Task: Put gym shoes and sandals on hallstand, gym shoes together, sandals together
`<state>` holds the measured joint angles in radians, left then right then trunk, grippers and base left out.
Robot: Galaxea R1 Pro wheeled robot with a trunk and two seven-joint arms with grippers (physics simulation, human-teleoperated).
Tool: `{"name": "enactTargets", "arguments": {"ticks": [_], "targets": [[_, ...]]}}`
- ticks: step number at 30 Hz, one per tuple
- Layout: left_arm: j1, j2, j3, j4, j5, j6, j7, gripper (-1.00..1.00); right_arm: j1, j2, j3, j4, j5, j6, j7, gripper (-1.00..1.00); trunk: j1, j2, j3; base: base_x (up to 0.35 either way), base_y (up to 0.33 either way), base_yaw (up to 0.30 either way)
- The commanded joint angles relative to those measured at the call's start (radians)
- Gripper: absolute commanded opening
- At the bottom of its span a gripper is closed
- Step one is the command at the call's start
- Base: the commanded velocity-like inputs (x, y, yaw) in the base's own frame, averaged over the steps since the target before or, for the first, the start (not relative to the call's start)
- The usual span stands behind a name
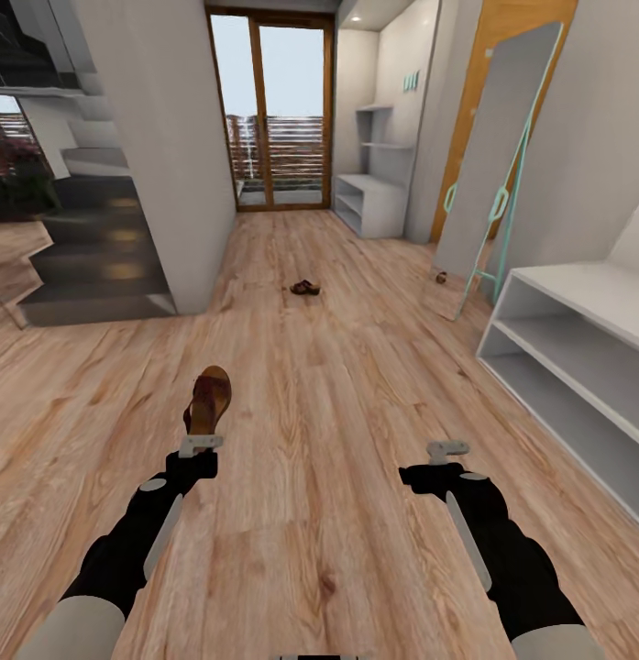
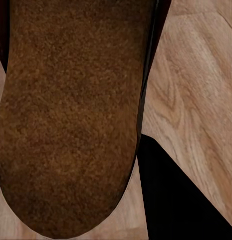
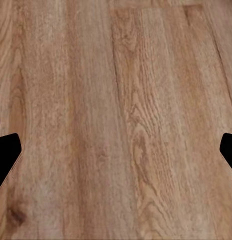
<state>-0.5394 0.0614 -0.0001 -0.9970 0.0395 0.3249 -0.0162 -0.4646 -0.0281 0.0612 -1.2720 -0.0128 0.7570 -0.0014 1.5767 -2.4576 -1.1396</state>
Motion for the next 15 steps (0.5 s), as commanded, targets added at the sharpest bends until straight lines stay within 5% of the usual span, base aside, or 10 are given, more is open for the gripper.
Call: {"name": "enactTargets", "arguments": {"ticks": [1,15], "targets": [[-0.001,0.000,0.000,-0.002,0.000,0.006,-0.004,-1.00,0.000,-0.001,0.001,-0.001,-0.001,0.004,0.000,1.00,0.000,0.000,-0.001,0.286,-0.218,0.298],[-0.001,0.000,0.000,-0.002,0.002,0.006,-0.004,-1.00,0.000,-0.001,0.001,-0.001,-0.001,0.004,0.000,1.00,0.000,0.000,0.015,0.284,-0.220,0.233]]}}
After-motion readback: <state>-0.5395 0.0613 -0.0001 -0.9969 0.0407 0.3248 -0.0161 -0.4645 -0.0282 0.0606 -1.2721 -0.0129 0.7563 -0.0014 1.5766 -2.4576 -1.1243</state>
